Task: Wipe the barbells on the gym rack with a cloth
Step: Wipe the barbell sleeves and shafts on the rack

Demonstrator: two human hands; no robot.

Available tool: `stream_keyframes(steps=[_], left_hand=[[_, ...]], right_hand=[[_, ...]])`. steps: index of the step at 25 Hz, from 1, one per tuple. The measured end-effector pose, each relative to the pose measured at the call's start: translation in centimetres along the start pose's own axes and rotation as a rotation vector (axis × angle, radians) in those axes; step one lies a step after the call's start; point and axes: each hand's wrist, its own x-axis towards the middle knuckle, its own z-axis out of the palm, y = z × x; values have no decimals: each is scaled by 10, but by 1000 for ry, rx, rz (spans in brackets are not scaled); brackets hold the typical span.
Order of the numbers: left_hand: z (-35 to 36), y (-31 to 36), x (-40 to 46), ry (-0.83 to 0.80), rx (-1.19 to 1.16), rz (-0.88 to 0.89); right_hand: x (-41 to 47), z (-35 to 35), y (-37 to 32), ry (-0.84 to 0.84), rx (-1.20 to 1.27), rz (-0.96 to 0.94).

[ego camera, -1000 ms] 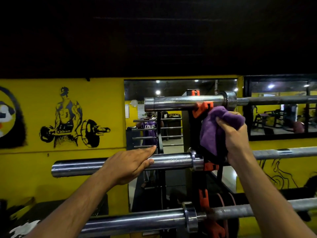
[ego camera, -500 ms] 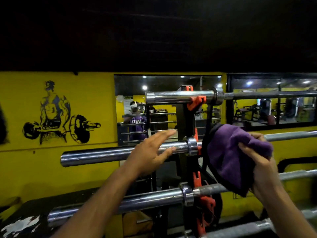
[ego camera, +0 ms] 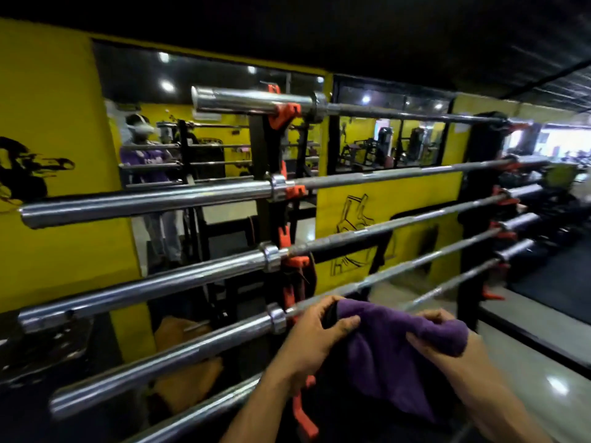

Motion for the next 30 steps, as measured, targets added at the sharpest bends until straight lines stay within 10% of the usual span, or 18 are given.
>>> stream_keyframes(steps=[16,30], left_hand=[[187,-71,-65,-192,-132,-313],[607,-53,22,-263,18,-267]], right_hand=[[-156,-164,58,94,-139,392],[-221,-559,116,382,-151,445]])
